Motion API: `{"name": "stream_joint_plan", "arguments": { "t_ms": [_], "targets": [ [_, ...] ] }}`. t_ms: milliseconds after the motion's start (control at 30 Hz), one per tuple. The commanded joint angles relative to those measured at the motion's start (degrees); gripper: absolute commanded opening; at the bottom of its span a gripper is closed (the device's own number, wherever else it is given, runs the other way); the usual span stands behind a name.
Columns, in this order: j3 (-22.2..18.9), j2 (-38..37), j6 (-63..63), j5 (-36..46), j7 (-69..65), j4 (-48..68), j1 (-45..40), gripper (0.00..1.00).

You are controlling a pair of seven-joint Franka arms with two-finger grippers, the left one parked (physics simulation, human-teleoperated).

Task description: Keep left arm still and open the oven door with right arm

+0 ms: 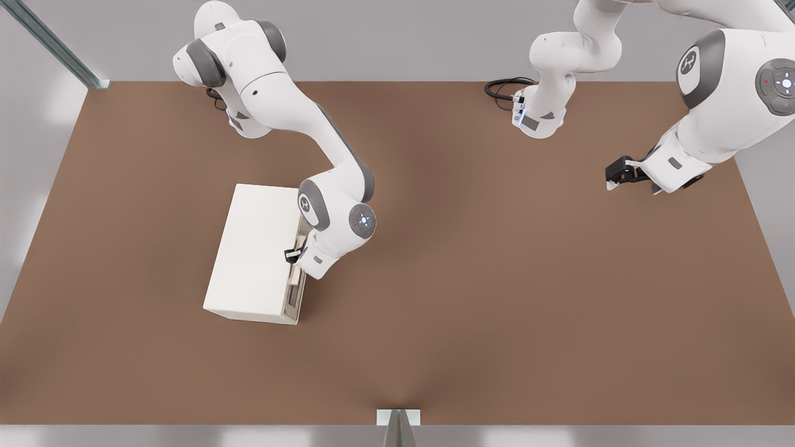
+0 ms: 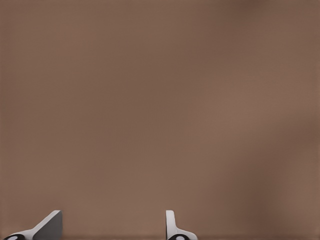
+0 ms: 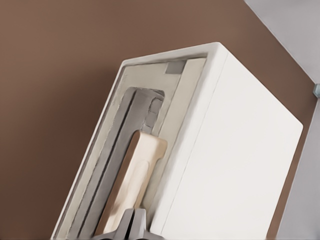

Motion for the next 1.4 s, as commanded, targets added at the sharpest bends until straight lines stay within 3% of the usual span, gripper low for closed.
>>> {"name": "stream_joint_plan", "arguments": {
  "t_ms": [0, 767, 867, 900, 933, 967, 1000, 1100, 1200, 1367],
  "targets": [
    [0.0, -0.1, -0.6, -0.1, 2.2, -0.2, -0.1, 0.21],
    [0.1, 0.6, 0.2, 0.4, 2.9, 1.3, 1.0, 0.21],
    [0.3, 2.3, 0.8, 4.5, 7.1, 9.3, 2.2, 0.21],
    [0.2, 2.0, 0.8, 10.6, 6.8, 12.1, 0.7, 0.21],
    [-0.2, -0.8, 0.2, 22.0, 5.9, 12.6, -5.3, 0.23],
    [-0.1, -4.8, -1.8, 32.4, 3.3, 11.6, -13.0, 1.00],
    [-0.1, -7.5, -8.2, 33.4, 3.1, 11.4, -17.7, 1.00],
    [-0.5, -16.1, -14.7, 27.3, -21.1, 4.5, -26.8, 1.00],
    [-0.6, -27.6, -11.7, 25.9, -21.9, -5.6, -27.8, 1.00],
    [-0.5, -29.7, -12.2, 26.2, -22.0, -7.4, -28.4, 1.00]
  ]
}}
